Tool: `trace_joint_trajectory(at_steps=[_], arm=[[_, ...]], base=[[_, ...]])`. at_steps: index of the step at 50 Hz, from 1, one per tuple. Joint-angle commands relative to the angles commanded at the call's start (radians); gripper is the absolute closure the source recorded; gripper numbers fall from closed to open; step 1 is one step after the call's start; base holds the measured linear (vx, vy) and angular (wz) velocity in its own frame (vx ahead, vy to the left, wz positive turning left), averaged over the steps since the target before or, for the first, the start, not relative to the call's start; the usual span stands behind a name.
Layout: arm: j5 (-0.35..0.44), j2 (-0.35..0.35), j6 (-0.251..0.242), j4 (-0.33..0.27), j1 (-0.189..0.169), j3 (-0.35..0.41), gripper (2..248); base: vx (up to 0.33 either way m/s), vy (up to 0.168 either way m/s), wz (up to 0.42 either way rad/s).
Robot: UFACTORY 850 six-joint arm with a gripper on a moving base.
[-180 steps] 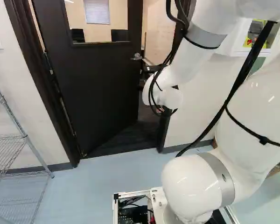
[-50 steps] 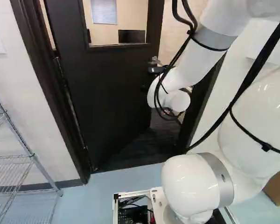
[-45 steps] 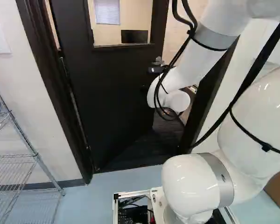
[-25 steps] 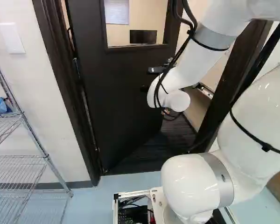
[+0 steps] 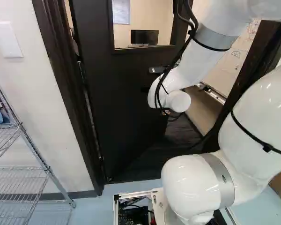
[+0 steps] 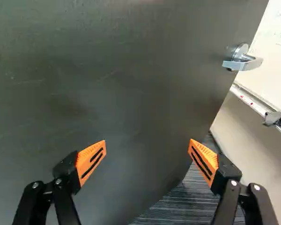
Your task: Open the door and move inside
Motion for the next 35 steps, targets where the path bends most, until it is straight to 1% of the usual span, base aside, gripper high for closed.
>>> trace_joint_trajectory(at_steps=[23, 35], arm=[[0.000, -0.003, 0.000, 0.001, 0.002, -0.002, 3], [0.000, -0.026, 0.000, 0.031, 0.018, -0.024, 3]], base=[[0.005, 0.002, 0.000], [0.000, 0.000, 0.000]])
